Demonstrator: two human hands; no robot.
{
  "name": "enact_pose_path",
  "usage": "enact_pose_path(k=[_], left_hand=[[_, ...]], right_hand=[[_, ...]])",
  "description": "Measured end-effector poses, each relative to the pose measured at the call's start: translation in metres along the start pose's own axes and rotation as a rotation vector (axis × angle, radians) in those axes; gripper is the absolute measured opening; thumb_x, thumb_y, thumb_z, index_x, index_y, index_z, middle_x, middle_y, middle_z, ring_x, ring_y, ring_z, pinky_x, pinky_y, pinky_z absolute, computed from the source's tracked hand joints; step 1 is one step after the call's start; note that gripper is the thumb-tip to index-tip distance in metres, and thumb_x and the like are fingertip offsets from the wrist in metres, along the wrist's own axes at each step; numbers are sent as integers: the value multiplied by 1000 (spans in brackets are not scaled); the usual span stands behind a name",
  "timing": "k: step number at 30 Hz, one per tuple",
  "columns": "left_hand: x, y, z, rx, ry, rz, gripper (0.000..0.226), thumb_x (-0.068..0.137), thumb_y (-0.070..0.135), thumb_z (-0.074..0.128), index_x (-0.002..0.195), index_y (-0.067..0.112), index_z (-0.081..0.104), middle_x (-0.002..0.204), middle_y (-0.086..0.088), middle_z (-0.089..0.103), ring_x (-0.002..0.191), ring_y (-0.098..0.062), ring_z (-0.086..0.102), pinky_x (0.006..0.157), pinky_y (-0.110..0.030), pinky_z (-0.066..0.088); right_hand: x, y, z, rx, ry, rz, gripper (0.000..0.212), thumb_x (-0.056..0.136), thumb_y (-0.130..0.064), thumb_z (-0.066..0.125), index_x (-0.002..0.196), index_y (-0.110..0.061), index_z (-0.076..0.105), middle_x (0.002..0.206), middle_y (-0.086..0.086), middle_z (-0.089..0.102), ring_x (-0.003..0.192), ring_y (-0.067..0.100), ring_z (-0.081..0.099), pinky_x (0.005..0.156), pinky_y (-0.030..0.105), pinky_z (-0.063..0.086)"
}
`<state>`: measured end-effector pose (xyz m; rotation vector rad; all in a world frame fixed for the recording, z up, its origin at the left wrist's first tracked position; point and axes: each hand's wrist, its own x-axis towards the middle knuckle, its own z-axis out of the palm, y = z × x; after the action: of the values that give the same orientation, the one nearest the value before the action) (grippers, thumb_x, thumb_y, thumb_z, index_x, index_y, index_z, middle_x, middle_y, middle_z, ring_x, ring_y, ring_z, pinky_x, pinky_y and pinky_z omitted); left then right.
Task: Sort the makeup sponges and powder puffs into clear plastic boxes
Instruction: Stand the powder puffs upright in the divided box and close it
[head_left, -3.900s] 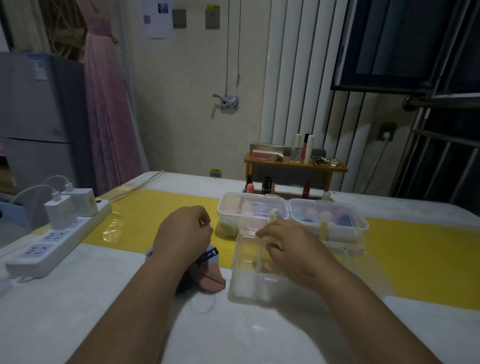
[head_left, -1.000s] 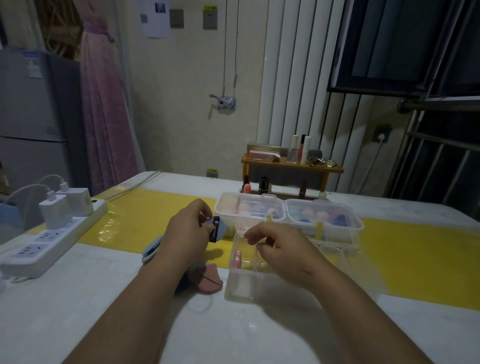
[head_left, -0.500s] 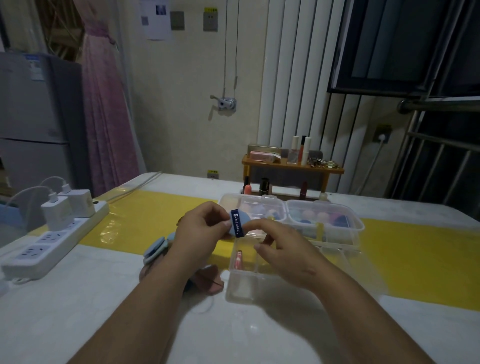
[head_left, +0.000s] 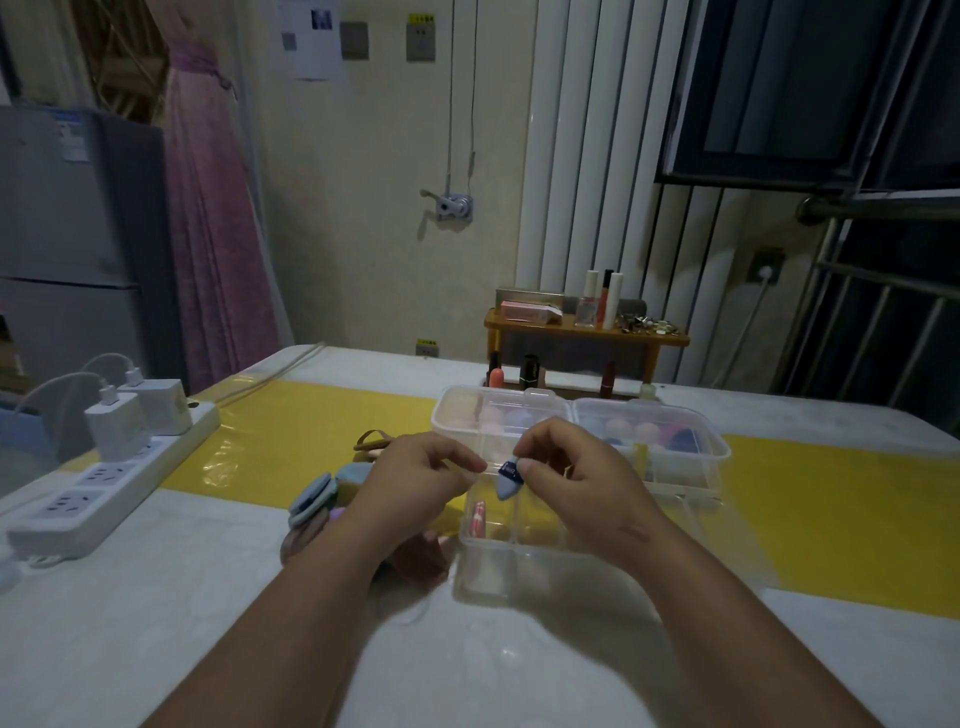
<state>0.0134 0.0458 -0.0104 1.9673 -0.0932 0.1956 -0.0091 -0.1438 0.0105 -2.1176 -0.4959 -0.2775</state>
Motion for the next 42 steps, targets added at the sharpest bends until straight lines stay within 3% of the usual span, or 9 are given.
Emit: enact_pose_path(k=[3,15,23,30,37,42], left_hand=[[1,0,0,43,-10,-4,29,86,10,71,70,34,74,75,-11,66,65,-16,57,50,-26,50],[-3,6,-3,39,-31,-9,24,88,12,72,72,31,74,67,5,61,55,-10,51,40,-18,39],[-6,9,-3,44,-29,-14,21,87,14,72,75,31,73,76,8,65,70,-12,61,41,-24,48],[-2,4,-3,66,-12,29,29,86,12,72,70,37,71,84,6,71,79,-13,63,57,-29,53],[4,-2,-10,36,27,13,39,87,-6,61,72,29,72,78,11,72,77,-9,60,71,-25,44],[4,-3,-23,196,30,29,37,87,-2,61,73,30,70,77,11,66,79,-12,59,69,-24,43]], right_hand=[[0,1,1,-58,-29,-16,9,93,-22,61,91,-30,65,84,-11,61,76,8,54,69,29,50],[-1,-2,3,-266,-173,-62,10,92,-30,62,96,-35,70,89,-17,61,83,-1,52,70,21,44],[1,-5,5,-405,-223,-126,19,93,-31,59,103,-34,74,94,-16,59,88,3,50,80,28,44],[1,-4,5,-411,-218,-118,26,95,-22,55,112,-31,73,100,-20,59,92,1,50,86,27,47],[0,-4,4,-378,-212,-73,26,95,-20,55,111,-31,72,105,-21,61,91,-2,50,84,22,45],[1,1,2,-283,-101,-26,25,97,-20,56,114,-33,69,105,-22,56,91,-1,55,81,17,46]])
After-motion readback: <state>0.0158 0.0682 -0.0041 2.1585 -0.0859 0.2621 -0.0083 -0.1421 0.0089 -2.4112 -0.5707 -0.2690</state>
